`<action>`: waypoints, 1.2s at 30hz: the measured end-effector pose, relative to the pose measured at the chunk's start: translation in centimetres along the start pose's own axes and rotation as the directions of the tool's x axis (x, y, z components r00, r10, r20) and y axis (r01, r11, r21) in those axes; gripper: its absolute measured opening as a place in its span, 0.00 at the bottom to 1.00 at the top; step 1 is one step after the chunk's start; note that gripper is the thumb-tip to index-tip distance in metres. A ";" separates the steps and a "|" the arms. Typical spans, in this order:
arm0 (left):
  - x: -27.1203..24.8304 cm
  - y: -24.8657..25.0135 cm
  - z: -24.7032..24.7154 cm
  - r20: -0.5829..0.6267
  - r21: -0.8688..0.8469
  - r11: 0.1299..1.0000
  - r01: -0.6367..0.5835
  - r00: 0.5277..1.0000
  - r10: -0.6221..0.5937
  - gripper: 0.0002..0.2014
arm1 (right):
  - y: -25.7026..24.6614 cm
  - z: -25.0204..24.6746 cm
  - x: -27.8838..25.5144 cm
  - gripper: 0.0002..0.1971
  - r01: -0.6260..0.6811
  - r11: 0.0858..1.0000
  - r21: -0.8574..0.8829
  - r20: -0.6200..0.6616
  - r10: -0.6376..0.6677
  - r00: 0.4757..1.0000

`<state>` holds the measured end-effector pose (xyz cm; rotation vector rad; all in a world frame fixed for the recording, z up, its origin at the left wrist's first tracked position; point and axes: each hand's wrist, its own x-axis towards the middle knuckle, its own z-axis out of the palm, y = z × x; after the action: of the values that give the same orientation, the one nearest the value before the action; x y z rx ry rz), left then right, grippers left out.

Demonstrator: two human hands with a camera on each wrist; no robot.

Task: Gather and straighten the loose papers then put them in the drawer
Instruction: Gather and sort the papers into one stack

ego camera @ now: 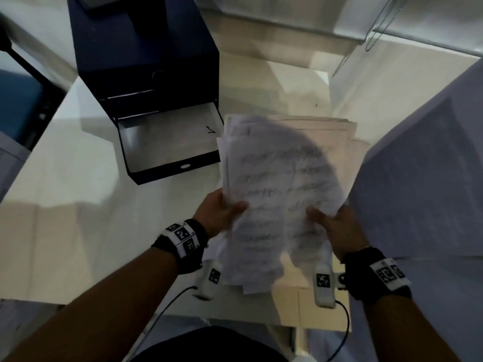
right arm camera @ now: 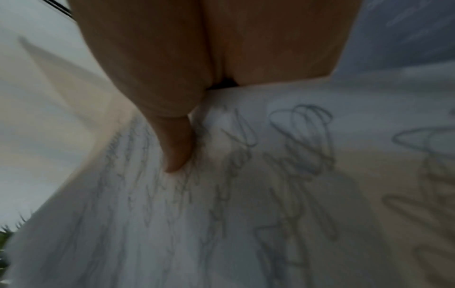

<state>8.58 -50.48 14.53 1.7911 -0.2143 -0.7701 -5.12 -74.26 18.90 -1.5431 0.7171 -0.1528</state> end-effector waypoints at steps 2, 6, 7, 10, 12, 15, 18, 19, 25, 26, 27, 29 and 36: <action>-0.2 1.4 0.0 -0.105 -0.048 0.999 -0.016 0.994 0.011 0.12 | -0.1 1.5 0.8 0.14 -0.012 0.999 0.031 -0.020 0.013 1.000; -0.7 1.7 -2.8 -0.251 0.127 0.992 -0.022 0.967 0.054 0.12 | 1.5 4.6 3.3 0.16 -0.124 0.992 -0.039 -0.008 0.123 0.992; -1.0 1.3 -4.0 -0.292 0.172 0.985 0.004 0.955 0.047 0.13 | 2.2 4.8 4.1 0.17 -0.138 0.980 -0.144 -0.029 0.135 0.990; -2.0 -0.3 -7.4 -0.391 0.249 0.965 0.080 0.920 0.025 0.15 | 4.6 3.7 6.6 0.32 -0.246 0.775 -0.582 -0.255 0.113 0.960; -2.7 -1.3 -8.9 -0.453 0.230 0.966 0.123 0.891 -0.005 0.16 | 5.7 3.6 7.3 0.46 -0.296 0.602 -0.742 -0.286 0.115 0.951; -3.2 -2.1 -10.1 -0.510 0.077 0.989 0.126 0.858 -0.070 0.16 | 6.3 4.8 7.7 0.58 -0.294 0.534 -0.792 -0.250 0.155 0.956; -3.7 -2.3 -10.4 -0.523 0.014 0.993 0.120 0.847 -0.095 0.18 | 6.3 6.1 8.1 0.61 -0.326 0.559 -0.762 -0.268 0.186 0.945; -3.9 -2.4 -10.5 -0.530 0.016 0.992 0.129 0.842 -0.101 0.18 | 6.3 6.5 8.1 0.61 -0.329 0.570 -0.753 -0.268 0.191 0.944; -5.3 -3.2 -10.7 -0.569 -0.069 0.989 0.131 0.809 -0.147 0.14 | 5.6 7.7 7.8 0.52 -0.348 0.704 -0.620 -0.286 0.210 0.935; -5.4 -3.4 -10.7 -0.571 -0.073 0.988 0.137 0.806 -0.154 0.13 | 5.5 7.9 7.6 0.49 -0.344 0.712 -0.611 -0.271 0.220 0.937; -5.5 -3.4 -10.7 -0.570 -0.083 0.987 0.140 0.806 -0.162 0.13 | 5.6 8.1 7.4 0.46 -0.341 0.711 -0.615 -0.254 0.232 0.939; -5.9 -3.5 -10.8 -0.564 -0.096 0.985 0.145 0.807 -0.174 0.18 | 5.8 8.1 7.0 0.36 -0.332 0.725 -0.604 -0.226 0.243 0.943; -5.6 -3.7 -8.7 -0.471 0.172 0.958 0.228 0.873 -0.123 0.21 | -0.5 4.6 3.7 0.11 -0.027 0.710 -0.704 -0.149 -0.110 0.983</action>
<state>8.55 -39.48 14.82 2.1752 0.1887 -0.4373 0.35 -72.32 17.60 -2.3116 0.9509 -0.0474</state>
